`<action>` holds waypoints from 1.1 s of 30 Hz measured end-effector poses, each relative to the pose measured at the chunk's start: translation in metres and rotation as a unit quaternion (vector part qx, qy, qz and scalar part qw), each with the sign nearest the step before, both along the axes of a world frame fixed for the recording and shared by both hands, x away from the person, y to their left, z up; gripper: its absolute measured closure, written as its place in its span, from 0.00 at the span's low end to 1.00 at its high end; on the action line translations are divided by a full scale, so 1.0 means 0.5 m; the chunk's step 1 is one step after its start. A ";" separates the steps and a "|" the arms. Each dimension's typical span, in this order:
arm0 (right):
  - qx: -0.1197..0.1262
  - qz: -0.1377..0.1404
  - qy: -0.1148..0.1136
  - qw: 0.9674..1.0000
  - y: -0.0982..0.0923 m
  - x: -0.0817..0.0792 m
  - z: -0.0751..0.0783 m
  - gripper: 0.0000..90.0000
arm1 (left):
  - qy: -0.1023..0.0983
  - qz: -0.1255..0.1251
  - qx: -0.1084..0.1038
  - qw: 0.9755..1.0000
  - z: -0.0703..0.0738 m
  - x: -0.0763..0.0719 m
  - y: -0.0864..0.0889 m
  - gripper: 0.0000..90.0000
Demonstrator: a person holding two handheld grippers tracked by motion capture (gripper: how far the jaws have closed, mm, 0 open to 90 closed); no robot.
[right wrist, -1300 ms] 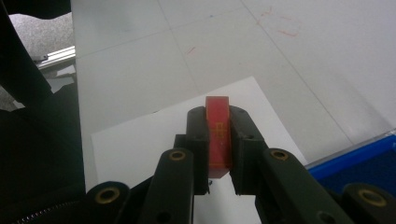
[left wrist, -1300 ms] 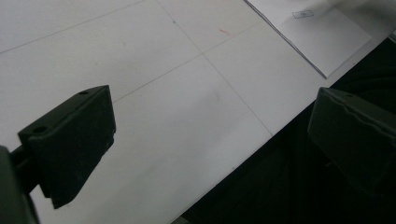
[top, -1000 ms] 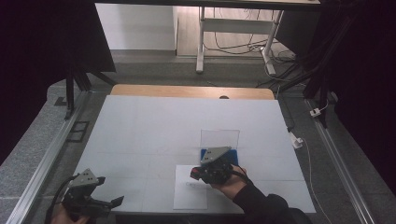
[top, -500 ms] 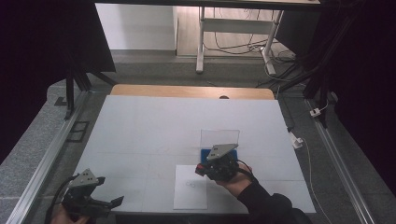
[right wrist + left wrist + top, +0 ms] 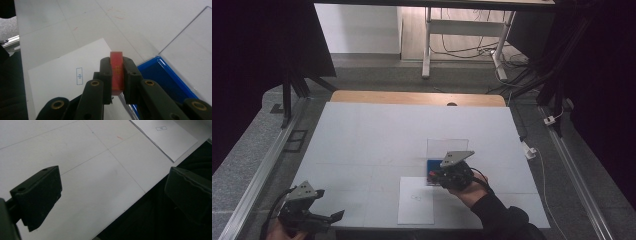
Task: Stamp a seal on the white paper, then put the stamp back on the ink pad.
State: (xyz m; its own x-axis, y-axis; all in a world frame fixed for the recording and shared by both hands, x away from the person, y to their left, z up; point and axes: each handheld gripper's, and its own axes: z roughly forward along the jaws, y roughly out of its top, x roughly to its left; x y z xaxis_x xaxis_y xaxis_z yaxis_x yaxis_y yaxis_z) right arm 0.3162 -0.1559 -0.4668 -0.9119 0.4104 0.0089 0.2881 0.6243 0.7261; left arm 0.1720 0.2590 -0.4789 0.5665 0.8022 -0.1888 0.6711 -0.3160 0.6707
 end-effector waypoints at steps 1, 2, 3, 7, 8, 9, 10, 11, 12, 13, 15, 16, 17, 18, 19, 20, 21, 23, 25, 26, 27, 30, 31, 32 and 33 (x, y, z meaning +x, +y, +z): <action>0.000 -0.001 -0.001 1.000 -0.002 0.002 0.001 0.89 | 0.000 0.000 0.000 1.000 0.000 0.000 0.000 0.02; -0.003 -0.003 -0.002 1.000 -0.005 0.004 0.001 0.89 | 0.000 0.000 0.000 1.000 0.000 0.000 0.000 0.02; -0.001 -0.006 -0.002 1.000 -0.007 0.005 0.001 0.89 | 0.000 0.000 -0.001 1.000 0.000 0.000 0.000 0.02; -0.001 -0.017 -0.001 1.000 -0.017 0.013 0.000 0.89 | -0.001 0.000 0.001 1.000 0.000 -0.001 -0.001 0.02; -0.001 -0.019 -0.001 1.000 -0.019 0.015 0.001 0.89 | 0.000 0.000 0.000 1.000 0.000 0.000 0.000 0.02; -0.002 -0.021 -0.002 1.000 -0.022 0.017 0.002 0.89 | 0.001 0.001 0.000 1.000 0.000 0.000 0.000 0.02; 0.000 -0.023 -0.002 1.000 -0.024 0.019 0.002 0.89 | 0.000 0.001 -0.001 1.000 0.000 0.000 0.001 0.02; 0.000 -0.026 -0.002 1.000 -0.025 0.021 0.003 0.89 | -0.001 0.001 -0.002 1.000 0.000 0.000 0.001 0.02; 0.001 -0.027 -0.002 1.000 -0.027 0.023 0.003 0.89 | -0.001 0.001 -0.001 1.000 0.000 0.000 0.001 0.02; 0.001 -0.029 -0.003 1.000 -0.029 0.024 0.003 0.89 | 0.000 0.001 -0.001 1.000 0.000 0.000 0.001 0.02; 0.000 -0.034 -0.002 0.999 -0.033 0.027 0.002 0.89 | -0.001 0.001 -0.001 1.000 0.000 0.000 0.000 0.02; -0.002 -0.036 -0.002 0.999 -0.035 0.028 0.002 0.89 | -0.001 0.001 -0.001 1.000 0.000 0.000 0.000 0.02; -0.001 -0.037 -0.002 0.999 -0.036 0.029 0.002 0.89 | -0.001 0.000 -0.001 1.000 0.000 0.000 0.000 0.02; -0.002 -0.039 -0.003 0.999 -0.037 0.029 0.003 0.89 | -0.001 0.001 -0.001 1.000 0.000 0.000 0.000 0.02; -0.002 -0.040 -0.005 0.999 -0.038 0.030 0.002 0.89 | -0.001 0.000 -0.001 1.000 0.000 0.000 0.000 0.02; -0.003 -0.042 -0.006 0.999 -0.039 0.031 0.002 0.89 | -0.001 0.001 -0.001 1.000 0.000 0.000 0.000 0.02; -0.005 -0.042 -0.007 0.999 -0.040 0.032 0.002 0.89 | 0.000 0.001 -0.001 1.000 0.000 0.000 0.000 0.02; -0.006 -0.046 -0.007 0.999 -0.041 0.035 0.000 0.89 | 0.000 0.000 -0.001 1.000 0.000 0.000 0.000 0.02; -0.009 -0.049 -0.007 0.999 -0.044 0.040 -0.002 0.89 | 0.000 0.001 -0.001 1.000 0.000 0.000 0.000 0.02; -0.009 -0.053 -0.006 0.999 -0.046 0.042 -0.003 0.89 | -0.001 0.001 -0.001 1.000 0.000 0.000 0.000 0.02; -0.009 -0.055 -0.005 0.998 -0.048 0.044 -0.004 0.89 | -0.001 0.001 -0.001 1.000 0.000 0.000 0.000 0.02; -0.010 -0.064 -0.006 0.998 -0.054 0.050 -0.004 0.89 | 0.000 0.000 -0.001 1.000 0.000 0.000 0.000 0.02; -0.009 -0.066 -0.006 0.998 -0.056 0.052 -0.005 0.89 | -0.001 0.001 -0.001 1.000 0.000 0.000 0.000 0.02; -0.010 -0.068 -0.006 0.998 -0.057 0.053 -0.005 0.89 | -0.001 0.000 -0.001 1.000 0.000 0.000 0.000 0.02; -0.009 -0.069 -0.006 0.998 -0.058 0.055 -0.006 0.89 | -0.001 0.001 -0.001 1.000 0.000 0.000 0.000 0.02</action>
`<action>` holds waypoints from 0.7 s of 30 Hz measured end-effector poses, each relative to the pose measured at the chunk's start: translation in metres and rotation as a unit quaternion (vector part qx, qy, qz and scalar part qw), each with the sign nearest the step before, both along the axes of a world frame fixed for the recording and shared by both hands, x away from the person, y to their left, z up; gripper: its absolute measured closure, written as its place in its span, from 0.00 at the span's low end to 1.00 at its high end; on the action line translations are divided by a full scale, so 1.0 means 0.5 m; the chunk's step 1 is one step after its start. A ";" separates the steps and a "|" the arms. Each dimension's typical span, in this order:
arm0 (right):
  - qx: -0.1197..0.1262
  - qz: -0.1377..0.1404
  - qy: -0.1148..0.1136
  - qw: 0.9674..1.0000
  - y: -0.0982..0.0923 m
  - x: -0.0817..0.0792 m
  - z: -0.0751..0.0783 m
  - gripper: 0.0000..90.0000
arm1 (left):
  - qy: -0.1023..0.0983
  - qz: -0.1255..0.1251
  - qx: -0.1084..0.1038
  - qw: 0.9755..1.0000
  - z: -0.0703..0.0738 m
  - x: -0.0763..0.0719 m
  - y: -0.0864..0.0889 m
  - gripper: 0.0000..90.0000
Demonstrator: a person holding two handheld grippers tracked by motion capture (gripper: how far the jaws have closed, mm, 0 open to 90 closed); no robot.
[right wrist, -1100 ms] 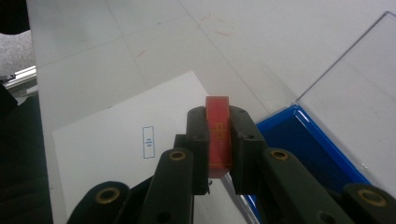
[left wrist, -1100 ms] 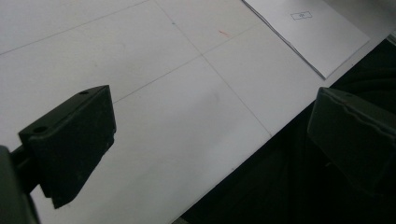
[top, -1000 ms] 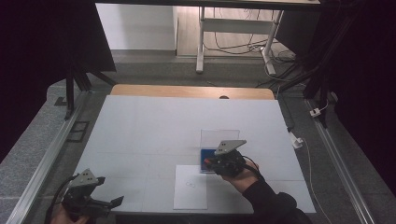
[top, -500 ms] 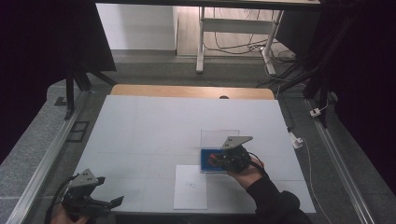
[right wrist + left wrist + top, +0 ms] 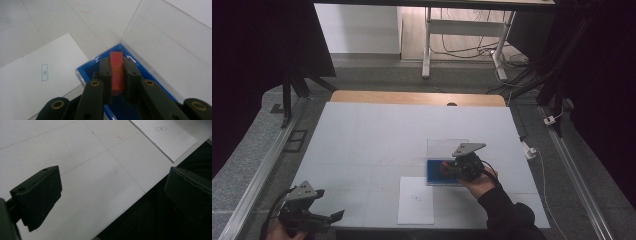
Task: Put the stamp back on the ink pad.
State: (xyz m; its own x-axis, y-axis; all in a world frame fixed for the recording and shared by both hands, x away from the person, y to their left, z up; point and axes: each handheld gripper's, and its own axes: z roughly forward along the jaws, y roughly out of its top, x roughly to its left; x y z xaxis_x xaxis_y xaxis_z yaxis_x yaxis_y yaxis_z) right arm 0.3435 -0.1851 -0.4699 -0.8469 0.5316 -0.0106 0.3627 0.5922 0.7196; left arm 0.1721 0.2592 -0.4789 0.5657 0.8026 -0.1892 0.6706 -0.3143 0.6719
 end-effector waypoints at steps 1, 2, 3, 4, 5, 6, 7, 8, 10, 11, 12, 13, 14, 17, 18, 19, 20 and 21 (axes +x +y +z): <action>0.000 -0.002 0.001 1.000 -0.001 0.001 -0.001 0.89 | -0.001 0.000 -0.001 1.000 0.000 0.000 0.000 0.02; -0.001 -0.003 0.001 1.000 -0.001 0.002 -0.001 0.89 | 0.000 0.000 -0.001 1.000 0.000 0.000 0.000 0.02; -0.002 -0.004 0.001 1.000 -0.002 0.003 -0.002 0.89 | 0.000 0.000 -0.001 1.000 0.000 0.000 0.000 0.02; -0.003 -0.004 0.000 1.000 -0.002 0.004 -0.003 0.89 | 0.000 0.000 -0.001 1.000 0.000 0.000 0.000 0.02; -0.004 -0.004 0.000 1.000 -0.002 0.005 -0.004 0.89 | 0.000 0.000 0.000 1.000 0.000 0.000 0.000 0.02; -0.005 -0.005 -0.001 1.000 -0.002 0.006 -0.006 0.89 | 0.000 0.000 0.000 1.000 0.000 0.000 0.000 0.02; -0.006 -0.005 -0.002 1.000 -0.002 0.007 -0.007 0.89 | 0.000 0.000 0.000 1.000 0.000 0.000 0.000 0.02; -0.009 -0.007 -0.003 1.000 -0.003 0.008 -0.008 0.89 | 0.000 0.000 -0.001 1.000 0.000 0.000 0.000 0.02; -0.012 -0.008 -0.004 1.000 -0.003 0.011 -0.010 0.89 | 0.000 0.000 -0.001 1.000 0.000 0.000 0.000 0.02; -0.014 -0.010 -0.005 1.000 -0.004 0.013 -0.012 0.89 | 0.000 0.000 -0.001 1.000 0.000 0.001 0.000 0.02; -0.016 -0.012 -0.005 1.000 -0.004 0.014 -0.013 0.89 | 0.000 0.000 -0.001 1.000 0.000 0.001 0.000 0.02; -0.019 -0.013 -0.006 1.000 -0.004 0.016 -0.014 0.89 | 0.001 0.000 -0.001 1.000 0.000 0.001 0.000 0.02; -0.021 -0.014 -0.006 1.000 -0.005 0.017 -0.015 0.89 | 0.001 0.000 -0.001 1.000 0.000 0.001 0.000 0.02; -0.025 -0.016 -0.005 1.000 -0.005 0.021 -0.019 0.89 | 0.001 0.000 -0.001 1.000 0.000 0.001 0.000 0.02; -0.027 -0.016 -0.005 0.999 -0.005 0.022 -0.021 0.89 | 0.001 0.000 -0.001 1.000 0.000 0.001 0.000 0.02; -0.030 -0.015 -0.004 0.999 -0.004 0.023 -0.023 0.89 | 0.001 0.000 -0.001 1.000 0.000 0.001 0.000 0.02; -0.033 -0.015 -0.003 0.999 -0.003 0.023 -0.025 0.89 | 0.001 0.000 -0.001 1.000 0.000 0.001 0.000 0.02; -0.037 -0.016 -0.001 0.999 -0.002 0.024 -0.026 0.89 | 0.001 0.000 -0.001 1.000 0.000 0.001 0.000 0.02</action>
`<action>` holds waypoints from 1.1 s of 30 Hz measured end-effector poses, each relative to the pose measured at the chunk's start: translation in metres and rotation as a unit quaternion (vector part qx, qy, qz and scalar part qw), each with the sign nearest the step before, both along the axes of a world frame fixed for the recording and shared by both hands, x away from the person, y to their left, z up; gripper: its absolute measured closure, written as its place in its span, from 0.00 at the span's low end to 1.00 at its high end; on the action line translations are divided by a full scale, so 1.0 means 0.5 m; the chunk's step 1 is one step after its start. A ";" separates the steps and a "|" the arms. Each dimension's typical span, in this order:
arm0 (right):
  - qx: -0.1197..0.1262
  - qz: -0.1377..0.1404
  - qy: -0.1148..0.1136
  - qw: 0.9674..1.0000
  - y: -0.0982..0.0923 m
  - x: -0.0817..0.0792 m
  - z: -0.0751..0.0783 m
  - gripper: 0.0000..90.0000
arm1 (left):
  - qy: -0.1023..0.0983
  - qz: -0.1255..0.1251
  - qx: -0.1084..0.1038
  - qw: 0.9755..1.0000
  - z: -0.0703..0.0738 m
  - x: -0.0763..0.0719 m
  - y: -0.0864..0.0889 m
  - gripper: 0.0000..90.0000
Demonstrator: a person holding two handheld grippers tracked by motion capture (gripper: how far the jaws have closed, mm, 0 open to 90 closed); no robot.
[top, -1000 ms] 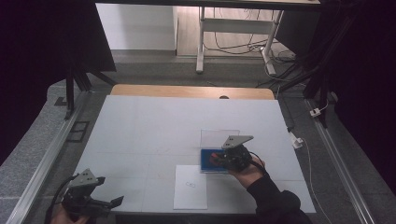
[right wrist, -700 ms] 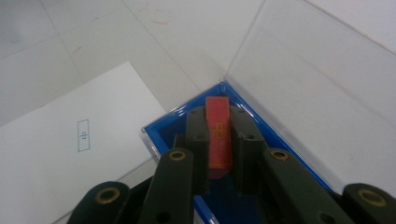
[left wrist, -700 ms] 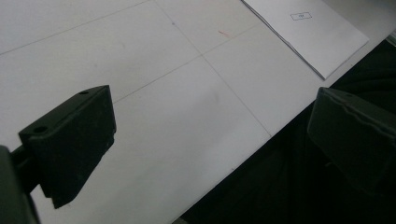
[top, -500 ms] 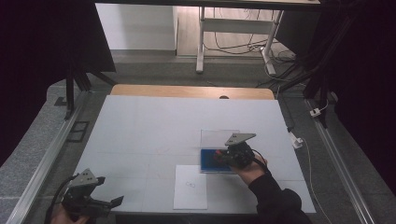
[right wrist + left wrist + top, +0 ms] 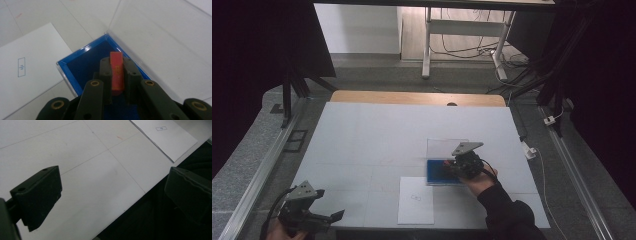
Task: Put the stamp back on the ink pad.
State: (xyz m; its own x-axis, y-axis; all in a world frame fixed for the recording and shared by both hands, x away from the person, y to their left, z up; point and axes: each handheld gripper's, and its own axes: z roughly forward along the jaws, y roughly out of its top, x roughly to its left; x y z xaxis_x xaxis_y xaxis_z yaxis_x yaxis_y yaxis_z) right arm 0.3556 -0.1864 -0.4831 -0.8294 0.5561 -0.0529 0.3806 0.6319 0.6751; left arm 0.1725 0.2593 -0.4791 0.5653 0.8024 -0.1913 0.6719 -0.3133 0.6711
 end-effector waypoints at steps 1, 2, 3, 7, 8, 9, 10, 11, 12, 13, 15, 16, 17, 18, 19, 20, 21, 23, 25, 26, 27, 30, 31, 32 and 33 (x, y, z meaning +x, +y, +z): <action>-0.002 0.002 0.000 1.000 0.001 0.001 -0.002 0.89 | 0.000 0.000 0.000 1.000 0.000 0.000 0.000 0.02; -0.005 0.002 0.000 1.000 0.001 0.002 -0.004 0.89 | 0.000 0.000 0.000 1.000 0.000 0.000 0.000 0.02; -0.006 -0.001 0.002 1.000 0.003 0.002 -0.006 0.89 | 0.000 0.000 0.000 1.000 0.000 0.000 0.000 0.02; -0.014 -0.002 0.006 1.000 0.004 0.004 -0.010 0.88 | 0.000 0.000 0.000 1.000 0.000 0.000 0.000 0.02; -0.013 0.000 0.004 1.000 0.004 0.005 -0.010 0.88 | 0.000 0.000 0.000 1.000 0.000 0.000 0.000 0.02; -0.013 0.000 0.005 1.000 0.004 0.005 -0.010 0.88 | 0.000 0.000 0.000 1.000 0.000 0.000 0.000 0.02; -0.013 0.000 0.005 1.000 0.004 0.005 -0.010 0.88 | 0.000 0.000 0.000 1.000 0.000 0.000 0.000 0.02; -0.013 0.000 0.005 1.000 0.003 0.005 -0.010 0.88 | 0.000 0.000 0.000 1.000 0.000 0.000 0.000 0.02; -0.013 0.000 0.005 1.000 0.003 0.005 -0.010 0.88 | 0.000 0.000 0.000 1.000 0.000 0.000 0.000 0.02; -0.013 0.000 0.005 1.000 0.003 0.005 -0.010 0.88 | 0.000 0.000 0.000 1.000 0.000 0.000 0.000 0.02; -0.012 0.000 0.005 1.000 0.003 0.005 -0.010 0.88 | 0.000 0.000 0.000 1.000 0.000 0.000 0.000 0.02; -0.012 0.000 0.005 1.000 0.003 0.005 -0.010 0.88 | 0.000 0.000 0.000 1.000 0.000 0.000 0.000 0.02; -0.010 -0.002 0.005 1.000 0.003 0.005 -0.009 0.88 | 0.000 0.000 0.000 1.000 0.000 0.000 0.000 0.02; -0.007 -0.004 0.008 1.000 0.003 0.004 -0.008 0.87 | 0.000 0.000 0.000 1.000 0.000 0.000 0.000 0.02; -0.005 -0.005 0.007 1.000 0.002 0.004 -0.008 0.87 | 0.000 0.000 0.000 1.000 0.000 0.000 0.000 0.02; -0.002 -0.003 0.006 1.000 0.001 0.005 -0.007 0.86 | 0.000 0.000 0.000 1.000 0.000 0.000 0.000 0.02; 0.001 -0.006 0.009 1.000 0.001 0.005 -0.006 0.85 | 0.000 0.000 0.000 1.000 0.000 0.000 0.000 0.02; 0.003 -0.008 0.008 1.000 0.001 0.004 -0.005 0.84 | 0.000 0.000 0.000 1.000 0.000 0.000 0.000 0.02; 0.007 -0.009 0.005 1.000 0.000 0.003 -0.003 0.81 | 0.001 0.000 0.000 1.000 0.000 0.000 0.000 0.02; 0.010 -0.010 0.003 1.000 0.000 0.002 -0.001 0.80 | 0.000 0.000 0.000 1.000 0.000 0.000 0.000 0.02; 0.011 -0.010 0.001 1.000 0.000 0.001 0.001 0.79 | 0.000 0.000 0.000 1.000 0.000 0.000 0.000 0.02; 0.019 -0.012 -0.002 1.000 -0.001 -0.002 0.006 0.74 | 0.000 0.000 -0.001 1.000 0.000 0.000 0.000 0.02; 0.020 -0.013 -0.001 1.000 -0.002 -0.003 0.007 0.72 | 0.000 0.000 0.000 1.000 0.000 0.000 0.000 0.02; 0.022 -0.013 -0.001 1.000 -0.002 -0.003 0.009 0.70 | 0.001 0.000 0.000 1.000 0.000 0.000 0.000 0.02; 0.024 -0.014 0.000 1.000 -0.003 -0.004 0.010 0.69 | 0.000 0.000 0.000 1.000 0.000 0.000 0.000 0.02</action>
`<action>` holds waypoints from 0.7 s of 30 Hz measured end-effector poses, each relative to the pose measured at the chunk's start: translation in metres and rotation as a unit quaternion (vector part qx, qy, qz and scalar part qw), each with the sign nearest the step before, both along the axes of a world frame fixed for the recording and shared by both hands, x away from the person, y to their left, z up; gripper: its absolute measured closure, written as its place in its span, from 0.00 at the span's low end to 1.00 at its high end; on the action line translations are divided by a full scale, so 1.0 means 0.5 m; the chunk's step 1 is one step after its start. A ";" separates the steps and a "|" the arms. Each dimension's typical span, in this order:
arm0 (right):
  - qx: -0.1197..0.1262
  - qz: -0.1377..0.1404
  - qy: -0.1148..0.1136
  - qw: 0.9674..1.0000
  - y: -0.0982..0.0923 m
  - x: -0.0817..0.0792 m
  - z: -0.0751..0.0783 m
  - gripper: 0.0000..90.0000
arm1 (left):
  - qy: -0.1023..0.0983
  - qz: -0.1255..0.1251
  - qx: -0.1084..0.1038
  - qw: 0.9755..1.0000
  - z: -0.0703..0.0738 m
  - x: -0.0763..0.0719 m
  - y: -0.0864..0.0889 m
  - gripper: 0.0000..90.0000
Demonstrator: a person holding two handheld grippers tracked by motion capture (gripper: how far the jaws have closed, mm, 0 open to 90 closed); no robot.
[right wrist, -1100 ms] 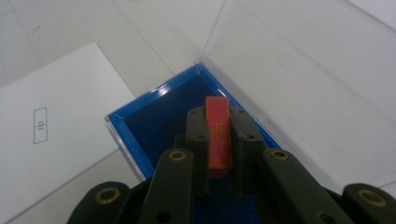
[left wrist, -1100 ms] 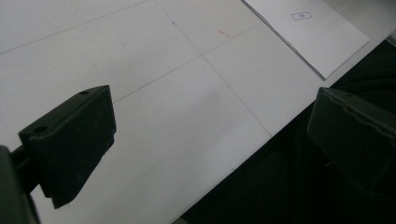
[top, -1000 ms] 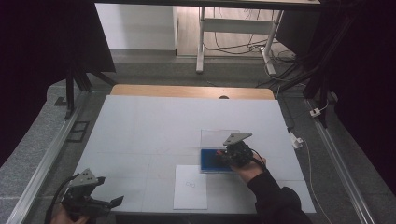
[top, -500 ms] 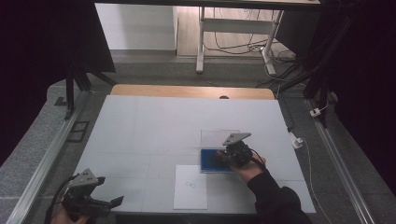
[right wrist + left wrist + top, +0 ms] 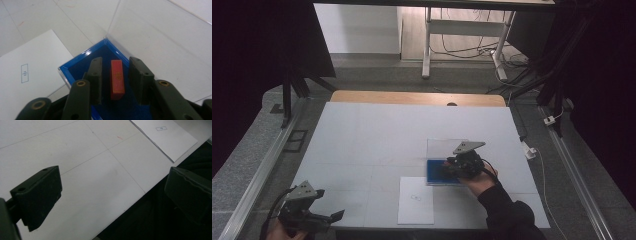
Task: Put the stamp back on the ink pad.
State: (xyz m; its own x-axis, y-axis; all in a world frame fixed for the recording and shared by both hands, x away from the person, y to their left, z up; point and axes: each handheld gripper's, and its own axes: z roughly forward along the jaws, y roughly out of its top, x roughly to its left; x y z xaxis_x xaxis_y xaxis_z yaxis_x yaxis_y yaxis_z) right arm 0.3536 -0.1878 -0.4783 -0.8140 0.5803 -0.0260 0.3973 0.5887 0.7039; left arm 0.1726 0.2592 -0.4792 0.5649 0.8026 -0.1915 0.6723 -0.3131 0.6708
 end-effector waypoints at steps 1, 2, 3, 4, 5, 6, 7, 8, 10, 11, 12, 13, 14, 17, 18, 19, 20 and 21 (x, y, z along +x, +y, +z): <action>-0.001 0.001 0.000 1.000 -0.001 0.000 0.001 0.67 | 0.000 0.000 0.000 1.000 0.000 0.000 0.000 0.02; 0.001 0.001 0.003 1.000 -0.001 -0.001 0.002 0.67 | 0.000 0.000 -0.001 1.000 0.000 0.000 0.000 0.02; 0.002 0.001 0.005 1.000 -0.001 -0.001 0.002 0.65 | 0.000 0.000 -0.001 1.000 0.000 0.000 0.000 0.02; 0.003 0.001 0.008 1.000 -0.002 -0.002 0.002 0.64 | 0.000 0.000 0.000 1.000 0.000 0.000 0.000 0.02; 0.005 0.001 0.009 1.000 -0.002 -0.003 0.002 0.63 | 0.000 0.000 0.000 1.000 0.000 0.000 0.000 0.02; 0.005 0.001 0.008 1.000 -0.002 -0.003 0.003 0.61 | 0.000 0.000 0.000 1.000 0.000 0.000 0.000 0.02; 0.005 0.001 0.008 1.000 -0.001 -0.004 0.004 0.59 | 0.000 0.000 0.000 1.000 0.000 0.000 0.000 0.02; 0.006 0.001 0.007 1.000 -0.001 -0.005 0.005 0.57 | 0.000 0.000 -0.001 1.000 0.000 0.000 0.000 0.02; 0.009 0.000 0.006 1.000 -0.001 -0.008 0.008 0.52 | 0.000 0.000 -0.001 1.000 0.000 0.000 0.000 0.02; 0.009 0.000 0.006 1.000 -0.001 -0.009 0.009 0.49 | 0.000 0.000 0.000 1.000 0.000 0.000 0.000 0.02; 0.010 0.000 0.008 1.000 -0.002 -0.010 0.010 0.46 | 0.000 0.000 -0.001 1.000 0.000 0.000 0.000 0.02; 0.011 0.001 0.009 1.000 -0.002 -0.011 0.010 0.43 | 0.000 0.000 -0.001 1.000 0.000 0.000 0.000 0.02; 0.010 0.001 0.012 1.000 -0.003 -0.012 0.010 0.40 | 0.000 0.000 -0.001 1.000 0.000 0.000 0.000 0.02; 0.013 -0.002 0.012 1.000 -0.004 -0.015 0.012 0.29 | 0.000 0.000 -0.001 1.000 0.000 0.000 0.000 0.02; 0.014 -0.005 0.013 1.000 -0.004 -0.016 0.012 0.25 | 0.000 0.001 -0.001 1.000 0.000 0.000 0.000 0.02; 0.015 -0.007 0.011 1.000 -0.004 -0.017 0.013 0.22 | 0.000 0.001 -0.001 1.000 0.000 0.000 0.000 0.02; 0.020 -0.009 0.010 1.000 -0.005 -0.018 0.014 0.18 | 0.001 0.000 0.000 1.000 0.000 0.000 0.001 0.02; 0.023 -0.011 0.011 1.000 -0.004 -0.019 0.014 0.14 | 0.001 0.001 0.000 1.000 0.000 0.000 0.001 0.02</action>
State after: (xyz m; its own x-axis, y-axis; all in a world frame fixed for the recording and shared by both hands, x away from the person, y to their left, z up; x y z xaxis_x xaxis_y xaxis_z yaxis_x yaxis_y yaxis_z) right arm 0.3442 -0.1900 -0.4711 -0.8014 0.5979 0.0184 0.4251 0.5476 0.7207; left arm 0.1726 0.2596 -0.4790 0.5636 0.8032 -0.1928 0.6734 -0.3116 0.6703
